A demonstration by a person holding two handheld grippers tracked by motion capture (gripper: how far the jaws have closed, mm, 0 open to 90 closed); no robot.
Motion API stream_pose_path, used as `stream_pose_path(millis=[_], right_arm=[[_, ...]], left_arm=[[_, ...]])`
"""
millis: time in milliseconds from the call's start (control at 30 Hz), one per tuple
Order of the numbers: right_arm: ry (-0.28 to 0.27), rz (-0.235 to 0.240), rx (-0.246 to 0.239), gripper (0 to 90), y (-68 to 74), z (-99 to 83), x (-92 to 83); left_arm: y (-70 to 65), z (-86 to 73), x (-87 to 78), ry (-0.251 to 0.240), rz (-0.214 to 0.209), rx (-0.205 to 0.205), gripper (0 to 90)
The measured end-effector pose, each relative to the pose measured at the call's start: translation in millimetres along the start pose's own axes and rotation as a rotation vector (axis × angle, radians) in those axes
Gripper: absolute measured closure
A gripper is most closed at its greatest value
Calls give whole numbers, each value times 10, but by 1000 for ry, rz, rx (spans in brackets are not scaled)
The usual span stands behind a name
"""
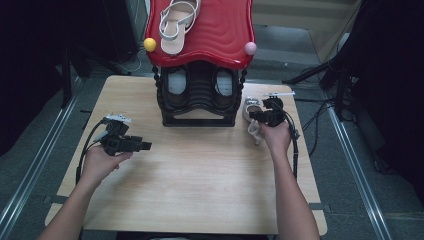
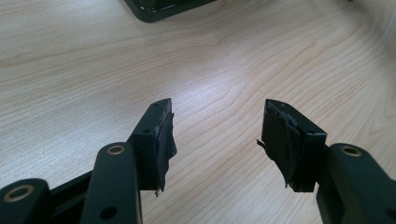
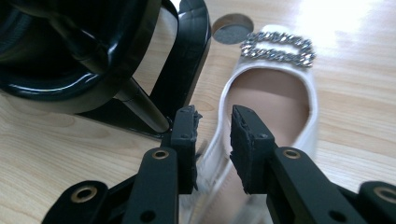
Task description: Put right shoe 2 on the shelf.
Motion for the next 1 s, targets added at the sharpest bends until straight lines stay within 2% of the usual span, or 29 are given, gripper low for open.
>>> stream_pose_path(millis=[33, 100, 267, 300, 400, 500, 600, 667, 700, 767, 833, 1000], right_arm=[[5, 17, 16, 729, 11, -7, 32], [10, 17, 26, 736, 3, -15, 75], [37, -23, -7, 774, -31, -63, 183], [39, -19, -5, 789, -31, -68, 187], [61, -22, 17, 804, -34, -89, 208], [71, -43, 21, 803, -27, -92, 234], [82, -34, 44, 797, -20, -104, 272], [94, -38, 57, 802, -30, -108, 279], [103, -40, 54, 808, -27, -111, 286], [146, -73, 22, 840, -21, -128, 318], [152, -85, 5, 861, -6, -125, 326], [141, -75, 25, 881, -29, -123, 314]], left_arm=[[1, -5, 7, 5, 1, 1, 441], [4, -12, 18, 12, 11, 11, 442], [19, -1, -4, 1, 8, 2, 443], [43, -5, -19, 1, 14, -1, 443], [76, -4, -25, -7, 18, -14, 444], [89, -10, -25, 1, 23, -10, 444], [74, 10, -61, -20, -3, -24, 444], [74, 23, -77, -34, 0, -24, 445], [74, 22, -82, -34, -2, -25, 445], [84, 17, -86, -30, 3, -23, 445], [93, 18, -91, -32, 3, -24, 446], [95, 17, -93, -35, -2, -30, 447]])
Point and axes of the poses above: each handheld gripper's, and its own axes: x roughly forward along the jaws, z roughly out of its top, y roughly to its left, the point moved 9 cm from there along x, roughly forward along the jaws, and after that the axes turned 8 degrees about -z, right-handed, at the moved point
